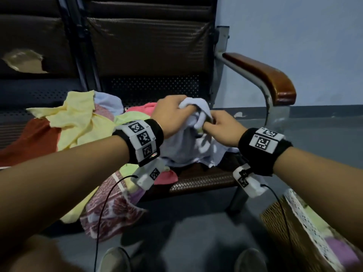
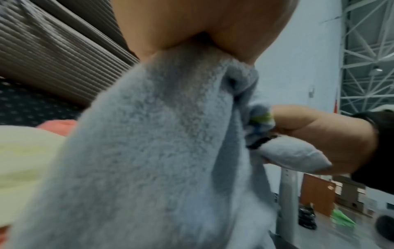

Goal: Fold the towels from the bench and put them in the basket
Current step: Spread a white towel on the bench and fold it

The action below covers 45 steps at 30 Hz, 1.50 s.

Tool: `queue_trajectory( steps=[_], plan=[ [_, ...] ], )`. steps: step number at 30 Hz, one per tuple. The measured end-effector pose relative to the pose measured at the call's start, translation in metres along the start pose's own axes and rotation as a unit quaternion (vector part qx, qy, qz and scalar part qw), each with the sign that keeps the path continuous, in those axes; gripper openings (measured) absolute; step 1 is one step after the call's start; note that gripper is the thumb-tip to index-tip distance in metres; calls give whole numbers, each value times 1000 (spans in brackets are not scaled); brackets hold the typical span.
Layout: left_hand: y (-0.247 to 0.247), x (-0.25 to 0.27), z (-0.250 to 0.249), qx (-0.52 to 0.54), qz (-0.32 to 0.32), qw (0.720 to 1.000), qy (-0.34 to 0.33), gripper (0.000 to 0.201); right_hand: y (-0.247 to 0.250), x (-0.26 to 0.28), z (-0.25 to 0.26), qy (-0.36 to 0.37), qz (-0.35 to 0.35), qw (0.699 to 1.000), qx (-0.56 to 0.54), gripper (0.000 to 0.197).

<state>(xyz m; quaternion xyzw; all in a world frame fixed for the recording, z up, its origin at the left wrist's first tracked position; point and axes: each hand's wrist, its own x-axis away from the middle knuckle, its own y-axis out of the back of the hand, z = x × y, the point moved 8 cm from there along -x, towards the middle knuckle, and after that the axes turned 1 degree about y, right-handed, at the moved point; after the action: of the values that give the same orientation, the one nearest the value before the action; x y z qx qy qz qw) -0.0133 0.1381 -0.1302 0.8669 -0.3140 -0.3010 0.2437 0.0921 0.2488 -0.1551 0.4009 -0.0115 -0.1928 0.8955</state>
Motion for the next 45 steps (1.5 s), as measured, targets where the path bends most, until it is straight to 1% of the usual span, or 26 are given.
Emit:
queue_trajectory(
  steps=[3,5,7,8,9,11,13,14,16,18,19,21,22,24,26,27,29,30,32,34,36,37,39,41,43,45],
  plan=[
    [27,0,28,-9,-36,995,93,44,14,-2,2,2,-55,998,-7,25],
    [32,4,43,7,-42,990,133,51,15,-2,5,1,-72,992,-101,32],
    [29,9,51,29,-45,988,143,51,4,-2,13,-2,-31,978,-207,25],
    [28,12,52,65,-50,986,146,51,-8,-2,17,-4,15,970,-244,12],
    [27,14,51,109,-54,981,149,50,-20,-1,22,-5,69,960,-270,9],
    [30,15,45,188,-74,968,147,49,-47,3,23,-8,156,962,-224,38],
    [35,13,42,244,-101,954,142,47,-62,4,10,-33,156,984,-83,49],
    [39,13,42,253,-112,950,143,47,-64,2,1,-40,137,989,-32,45],
    [49,12,50,191,-131,962,147,44,-62,-4,-11,-49,102,994,10,30],
    [63,13,68,83,-149,972,163,22,-48,-7,-8,-37,53,998,-7,18],
    [66,16,78,38,-137,972,186,20,-39,-9,-3,-19,23,999,-20,14],
    [65,22,91,-35,-89,971,217,53,-26,-9,12,33,-22,999,1,6],
    [64,22,87,-63,-76,976,195,67,-24,-9,21,55,-28,998,21,6],
    [49,22,53,-73,-29,995,69,82,-28,-9,35,80,-12,996,42,14],
    [22,26,20,-42,68,996,-45,79,-33,-10,45,92,7,995,50,16],
    [10,28,10,-32,104,992,-66,69,-35,-10,48,97,6,994,51,13],
    [4,27,5,-18,116,992,-55,44,-33,-10,50,95,-12,994,50,16],
    [6,24,8,-23,103,994,-42,38,-32,-10,48,87,-25,994,57,22],
    [16,20,14,-69,57,995,-38,32,-30,-9,33,34,-40,996,68,36],
    [25,19,15,-97,20,993,-59,28,-32,-9,12,-26,-4,994,104,37],
    [31,20,16,-105,-7,991,-78,27,-41,-7,-6,-51,77,984,154,15],
    [33,20,18,-118,-16,990,-81,27,-42,-4,-14,-63,96,981,155,16],
    [35,19,27,-157,-7,986,-60,28,-34,-2,-23,-79,75,984,139,26],
    [31,21,33,-187,33,981,-40,27,-20,-5,-17,-47,12,992,119,21],
    [22,26,29,-164,84,981,-61,29,-8,-9,2,13,-43,995,87,13],
    [8,32,20,-125,133,980,-76,32,-7,-10,26,69,-45,996,47,4]
  ],
)
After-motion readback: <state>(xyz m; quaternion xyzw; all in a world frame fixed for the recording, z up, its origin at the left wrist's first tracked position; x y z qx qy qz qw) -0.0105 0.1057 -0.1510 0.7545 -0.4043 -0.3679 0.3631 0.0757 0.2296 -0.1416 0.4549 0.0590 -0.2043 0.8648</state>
